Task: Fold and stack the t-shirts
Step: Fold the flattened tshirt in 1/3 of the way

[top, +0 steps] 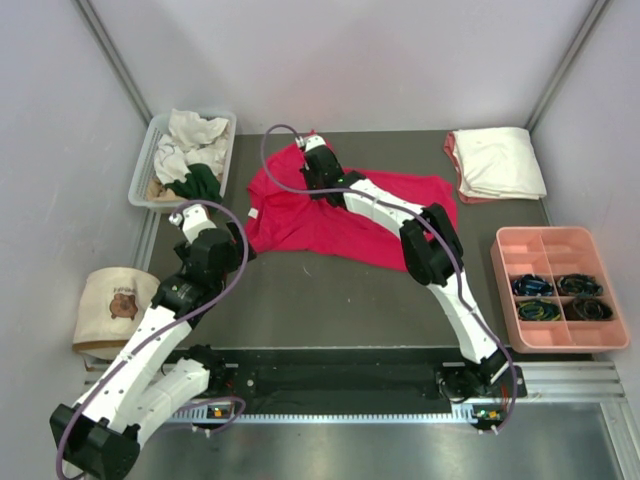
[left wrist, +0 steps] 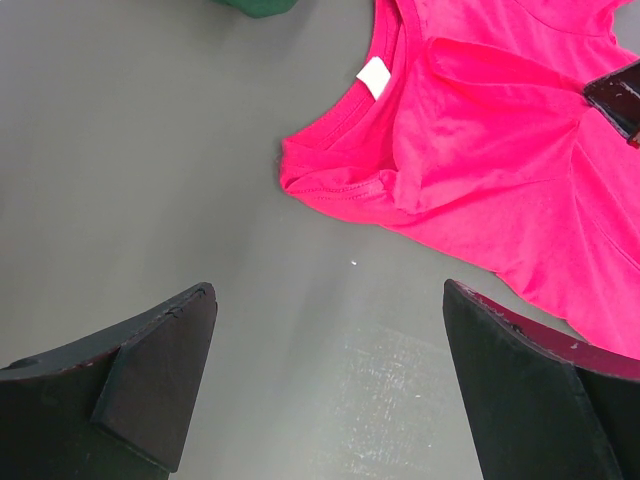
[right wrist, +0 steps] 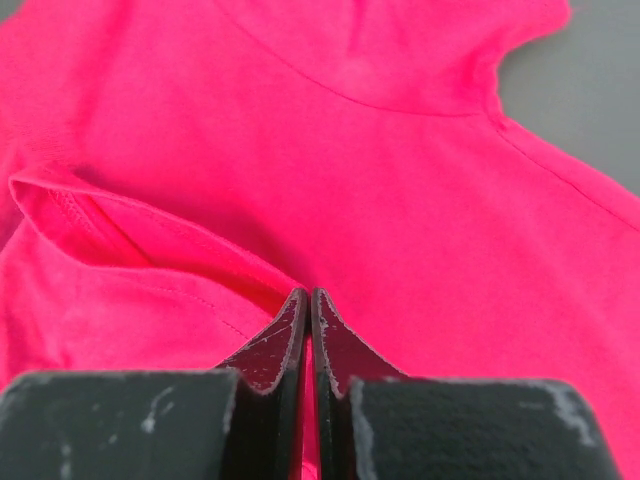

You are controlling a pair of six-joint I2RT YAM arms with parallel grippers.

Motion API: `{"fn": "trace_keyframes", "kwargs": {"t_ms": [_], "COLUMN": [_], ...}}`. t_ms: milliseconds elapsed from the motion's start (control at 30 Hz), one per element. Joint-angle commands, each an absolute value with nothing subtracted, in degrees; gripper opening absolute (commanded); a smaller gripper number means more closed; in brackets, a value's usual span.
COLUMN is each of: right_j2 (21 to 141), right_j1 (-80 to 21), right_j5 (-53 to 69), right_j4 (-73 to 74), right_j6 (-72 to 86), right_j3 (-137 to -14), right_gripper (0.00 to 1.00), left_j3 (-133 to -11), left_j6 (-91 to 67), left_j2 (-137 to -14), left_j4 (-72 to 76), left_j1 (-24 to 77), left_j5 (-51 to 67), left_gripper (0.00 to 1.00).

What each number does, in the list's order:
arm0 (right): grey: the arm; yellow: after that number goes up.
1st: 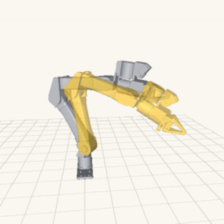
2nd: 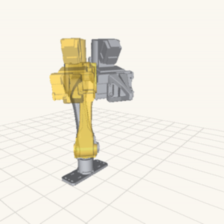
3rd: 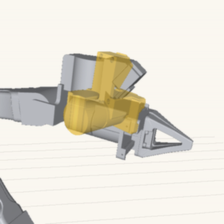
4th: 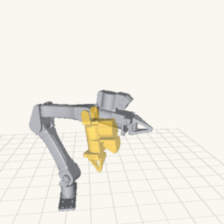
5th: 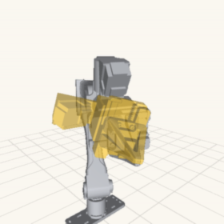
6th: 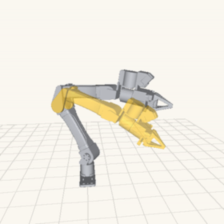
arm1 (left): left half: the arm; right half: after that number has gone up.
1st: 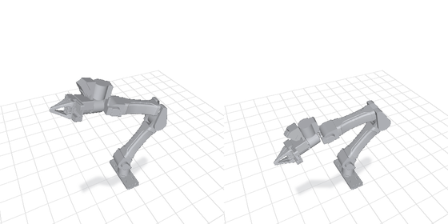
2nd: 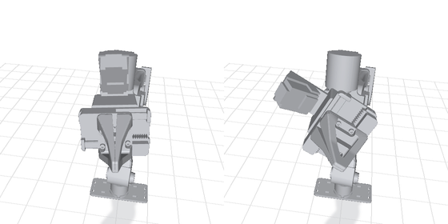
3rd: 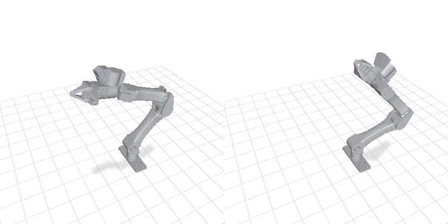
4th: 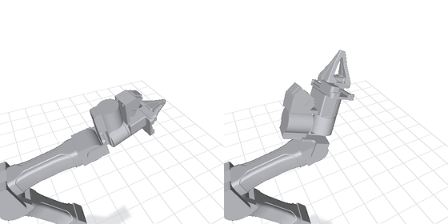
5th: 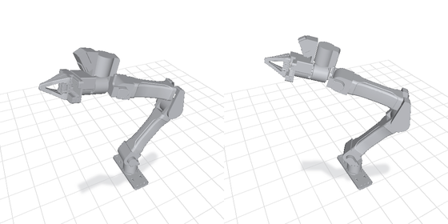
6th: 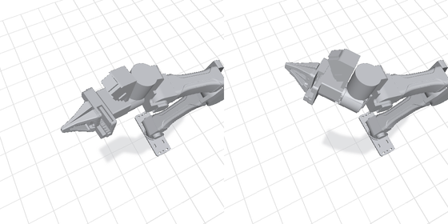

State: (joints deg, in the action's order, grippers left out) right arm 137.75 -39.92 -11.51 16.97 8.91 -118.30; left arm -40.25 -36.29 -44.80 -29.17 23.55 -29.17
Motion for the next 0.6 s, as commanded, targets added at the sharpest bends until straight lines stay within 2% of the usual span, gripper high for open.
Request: {"fn": "trace_keyframes", "kwargs": {"t_ms": [0, 100, 233, 333, 467, 567], "right_j2": [138.4, 138.4, 138.2, 136.1, 132.9, 129.7], "right_j1": [-38.8, -38.8, -38.8, -38.8, -38.8, -38.8], "right_j5": [-15.0, -15.8, -19.6, -22.8, -23.6, -19.2], "right_j4": [16.3, 17.3, 19.0, 16.9, 15.0, 12.3], "right_j6": [11.2, 11.6, 13.3, 13.8, 13.3, 12.1], "right_j3": [-121.4, -121.1, -120.4, -117.0, -113.5, -110.4], "right_gripper": [0.0, 0.0, 0.44, 0.6, 0.65, 0.68], "left_j3": [-39.6, -39.5, -39.4, -39.3, -38.9, -38.6], "left_j6": [-36.1, -36.2, -36.4, -36.5, -36.5, -36.4], "left_j2": [-44.6, -44.8, -45.5, -45.8, -45.9, -46.1], "left_j4": [-27.9, -27.6, -27.2, -26.9, -26.6, -26.3], "left_j1": [23.6, 23.6, 23.6, 23.6, 23.6, 23.6], "left_j5": [-29.0, -28.7, -28.0, -27.6, -27.7, -27.7], "left_gripper": [0.99, 0.99, 0.99, 0.99, 0.99, 0.99]}}
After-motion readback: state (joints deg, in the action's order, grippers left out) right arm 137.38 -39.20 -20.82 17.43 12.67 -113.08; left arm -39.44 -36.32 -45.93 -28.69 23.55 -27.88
